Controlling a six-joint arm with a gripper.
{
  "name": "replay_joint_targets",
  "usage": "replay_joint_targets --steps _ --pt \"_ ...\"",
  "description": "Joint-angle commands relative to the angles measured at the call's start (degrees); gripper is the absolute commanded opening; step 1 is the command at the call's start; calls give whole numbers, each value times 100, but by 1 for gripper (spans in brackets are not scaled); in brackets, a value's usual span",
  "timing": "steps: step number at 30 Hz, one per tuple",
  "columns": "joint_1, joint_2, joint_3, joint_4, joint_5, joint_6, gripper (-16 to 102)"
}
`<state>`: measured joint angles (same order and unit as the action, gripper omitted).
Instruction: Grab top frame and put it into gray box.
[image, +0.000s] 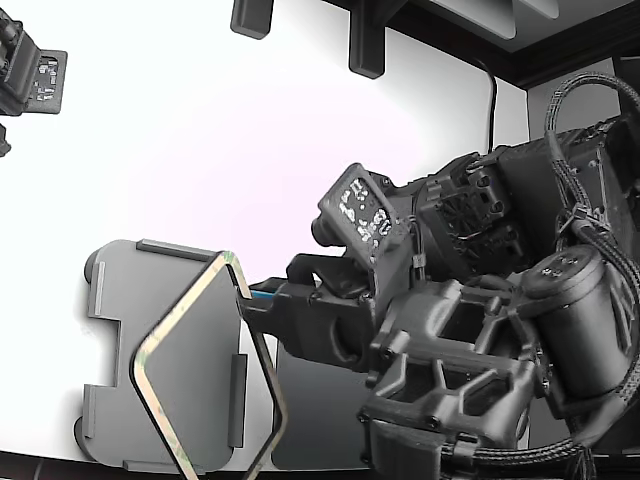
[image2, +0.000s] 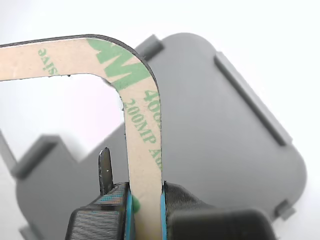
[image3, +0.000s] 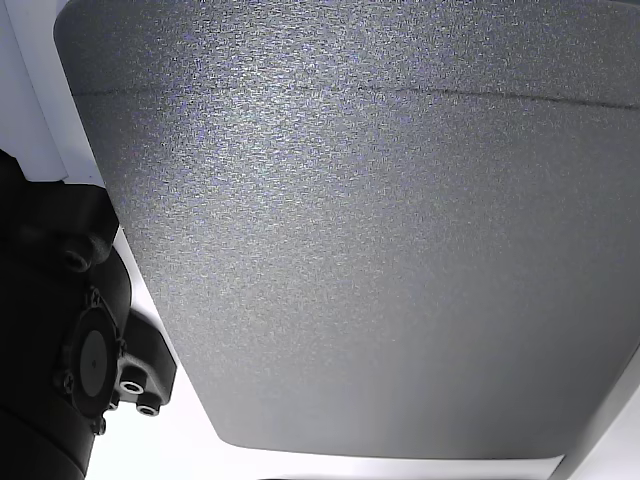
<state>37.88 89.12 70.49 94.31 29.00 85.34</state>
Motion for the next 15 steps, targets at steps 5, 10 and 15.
replay_joint_targets --steps 5,10,15 --pt "-308 -35 105 62 -448 3226 -13" --pt "-475 -272 202 62 -958 3832 -13" --pt "-589 -413 237 62 -1600 3674 -13"
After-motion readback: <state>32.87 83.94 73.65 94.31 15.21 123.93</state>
